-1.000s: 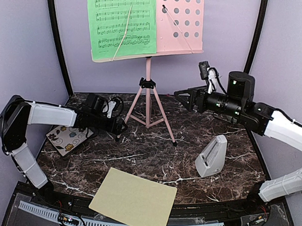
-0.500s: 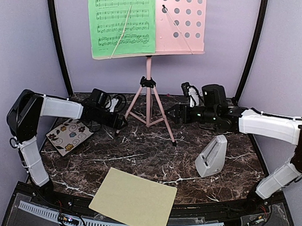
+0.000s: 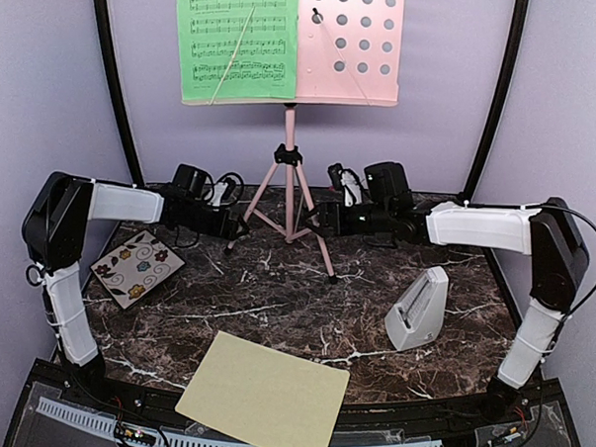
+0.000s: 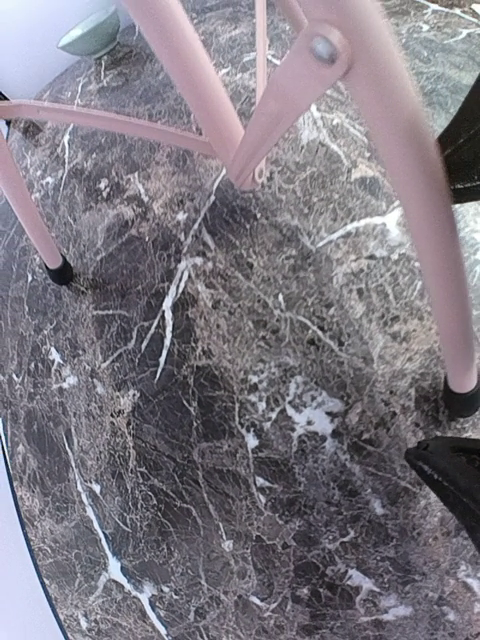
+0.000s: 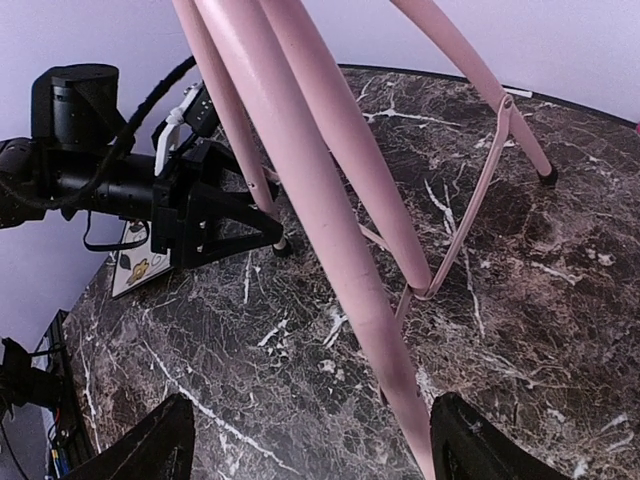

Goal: Set up the instrument practice props

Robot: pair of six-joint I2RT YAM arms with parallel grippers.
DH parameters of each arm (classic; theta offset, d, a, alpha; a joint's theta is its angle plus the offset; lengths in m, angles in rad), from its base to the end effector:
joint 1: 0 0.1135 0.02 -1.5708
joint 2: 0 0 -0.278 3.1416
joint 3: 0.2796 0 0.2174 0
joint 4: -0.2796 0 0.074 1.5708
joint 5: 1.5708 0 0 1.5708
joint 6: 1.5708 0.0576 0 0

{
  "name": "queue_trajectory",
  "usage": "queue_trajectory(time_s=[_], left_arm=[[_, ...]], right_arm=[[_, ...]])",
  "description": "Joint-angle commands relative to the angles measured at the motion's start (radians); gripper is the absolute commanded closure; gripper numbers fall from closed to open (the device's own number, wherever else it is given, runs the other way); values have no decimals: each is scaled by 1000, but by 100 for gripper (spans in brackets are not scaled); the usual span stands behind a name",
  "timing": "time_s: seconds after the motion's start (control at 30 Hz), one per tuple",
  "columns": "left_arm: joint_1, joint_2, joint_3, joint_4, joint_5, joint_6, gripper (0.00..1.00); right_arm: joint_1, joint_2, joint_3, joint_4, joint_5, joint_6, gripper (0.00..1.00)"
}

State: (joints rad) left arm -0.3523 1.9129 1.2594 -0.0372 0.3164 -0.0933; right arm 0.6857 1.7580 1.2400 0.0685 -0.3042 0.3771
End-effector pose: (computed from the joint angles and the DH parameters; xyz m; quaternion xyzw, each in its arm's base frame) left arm 0.3832 -0.1600 0.2140 0.1819 0.8773 -0.2320 0.3788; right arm 0.2980 0.2661 0.2793 -0.2083 0.8148 0.3770 0.3881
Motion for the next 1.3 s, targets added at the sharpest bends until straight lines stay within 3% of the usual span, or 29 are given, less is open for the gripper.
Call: queue_trajectory(time_s=[0.0, 0.4, 0.93, 1.27], left_arm=[[9, -128, -87, 61, 60, -46, 18], [7, -348, -301, 92, 10, -100, 17], [-19, -456, -341, -40, 56, -80, 17], [-56, -476, -360, -93, 63, -89, 17]], right_arm=[[-15, 46, 63, 46, -36, 11, 18], [-18, 130, 106, 89, -122, 36, 24], [-4, 99, 52, 135, -200, 69, 43], [9, 72, 15, 144, -210, 78, 46]])
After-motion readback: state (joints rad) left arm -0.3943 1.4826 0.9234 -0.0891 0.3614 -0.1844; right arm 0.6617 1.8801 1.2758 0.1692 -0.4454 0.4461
